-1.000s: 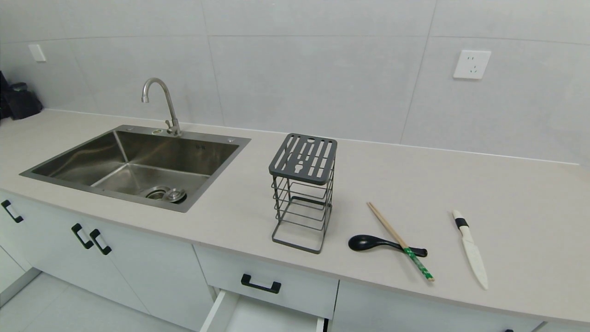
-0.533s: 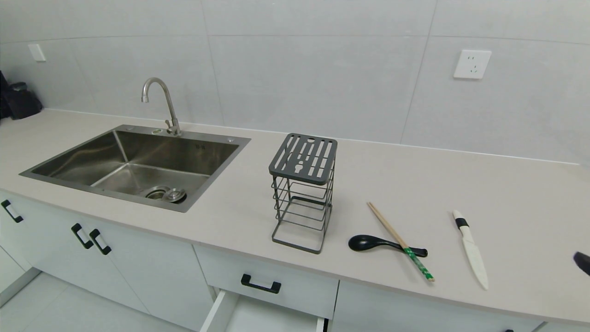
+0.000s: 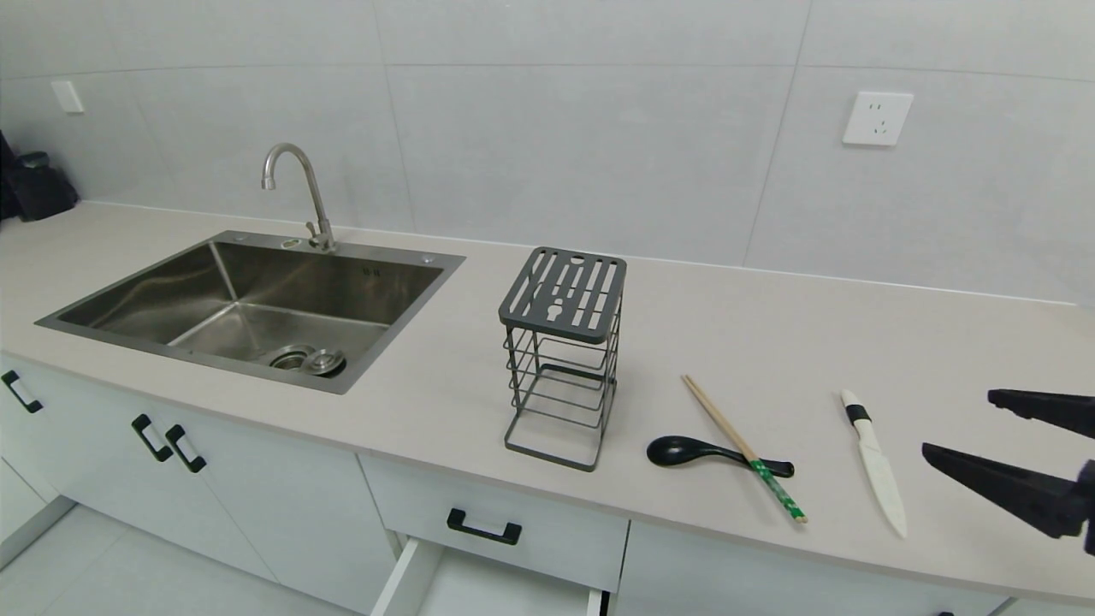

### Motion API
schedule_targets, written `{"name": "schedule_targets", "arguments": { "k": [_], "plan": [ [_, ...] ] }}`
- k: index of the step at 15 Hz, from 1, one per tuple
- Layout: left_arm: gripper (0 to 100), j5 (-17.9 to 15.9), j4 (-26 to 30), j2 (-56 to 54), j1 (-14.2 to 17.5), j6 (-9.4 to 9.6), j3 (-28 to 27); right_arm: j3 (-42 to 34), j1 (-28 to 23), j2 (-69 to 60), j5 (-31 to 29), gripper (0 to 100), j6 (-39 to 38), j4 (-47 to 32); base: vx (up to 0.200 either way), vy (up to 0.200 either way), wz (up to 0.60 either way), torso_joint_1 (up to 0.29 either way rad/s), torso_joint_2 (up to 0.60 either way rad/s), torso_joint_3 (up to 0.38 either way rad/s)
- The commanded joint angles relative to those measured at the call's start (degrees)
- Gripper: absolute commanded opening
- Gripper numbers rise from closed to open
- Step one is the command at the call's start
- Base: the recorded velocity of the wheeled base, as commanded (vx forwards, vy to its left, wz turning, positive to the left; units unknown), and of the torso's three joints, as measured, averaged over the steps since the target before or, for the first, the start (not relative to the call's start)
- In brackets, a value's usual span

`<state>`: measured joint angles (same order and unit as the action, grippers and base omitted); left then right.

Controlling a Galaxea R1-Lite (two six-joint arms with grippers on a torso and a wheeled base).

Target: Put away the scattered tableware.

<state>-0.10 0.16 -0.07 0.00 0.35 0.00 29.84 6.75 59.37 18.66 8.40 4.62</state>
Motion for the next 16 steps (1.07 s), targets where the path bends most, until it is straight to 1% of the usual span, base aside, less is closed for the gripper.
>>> {"name": "schedule_targets", "arguments": {
  "k": [1,2,3,4,5,8,9,11,12,15,16],
  "plan": [
    [100,0.0,0.0,0.1,0.0,0.00,0.0,1.2,0.2,8.9,-2.0,100,0.2,0.3,0.000,0.000,0.00,0.000,0.00,0.000],
    [100,0.0,0.0,0.1,0.0,0.00,0.0,1.4,0.3,10.0,-2.6,100,0.2,0.1,0.000,0.000,0.00,0.000,0.00,0.000],
    [100,0.0,0.0,0.1,0.0,0.00,0.0,1.5,2.1,12.6,-3.8,100,0.2,-0.1,0.000,0.000,0.00,0.000,0.00,0.000],
    [100,0.0,0.0,0.1,0.0,0.00,0.0,1.6,2.8,13.8,-4.7,100,0.2,0.1,0.000,0.000,0.00,0.000,0.00,0.000],
    [100,0.0,0.0,0.1,0.0,0.00,0.0,2.7,3.1,16.1,-6.7,100,0.0,0.0,0.000,0.000,0.00,0.000,0.00,0.000],
    [100,0.0,0.0,0.1,0.0,0.00,0.0,2.8,3.6,18.0,-7.3,100,0.0,-0.2,0.000,0.000,0.00,0.000,0.00,0.000],
    [100,0.0,0.0,0.1,0.0,0.00,0.0,3.4,6.3,19.6,-9.0,100,-0.3,-0.2,0.000,0.000,0.00,0.000,0.00,0.000],
    [100,0.0,0.0,0.1,0.0,0.00,0.0,4.8,7.8,24.1,-11.2,100,-1.2,-0.2,0.000,0.000,0.00,0.000,0.00,0.000],
    [100,0.0,0.0,0.1,0.0,0.00,0.0,5.0,8.5,26.1,-12.2,100,-2.2,-0.1,0.000,0.000,0.00,0.000,0.00,0.000],
    [100,0.0,0.0,0.1,0.0,0.00,0.0,4.4,12.7,31.0,-14.4,100,-9.6,-0.2,0.000,0.000,0.00,0.000,0.00,0.000],
    [100,0.0,0.0,0.1,0.0,0.00,0.0,4.5,13.3,31.6,-15.0,100,-10.6,-0.2,0.000,0.000,0.00,0.000,0.00,0.000]
  ]
}}
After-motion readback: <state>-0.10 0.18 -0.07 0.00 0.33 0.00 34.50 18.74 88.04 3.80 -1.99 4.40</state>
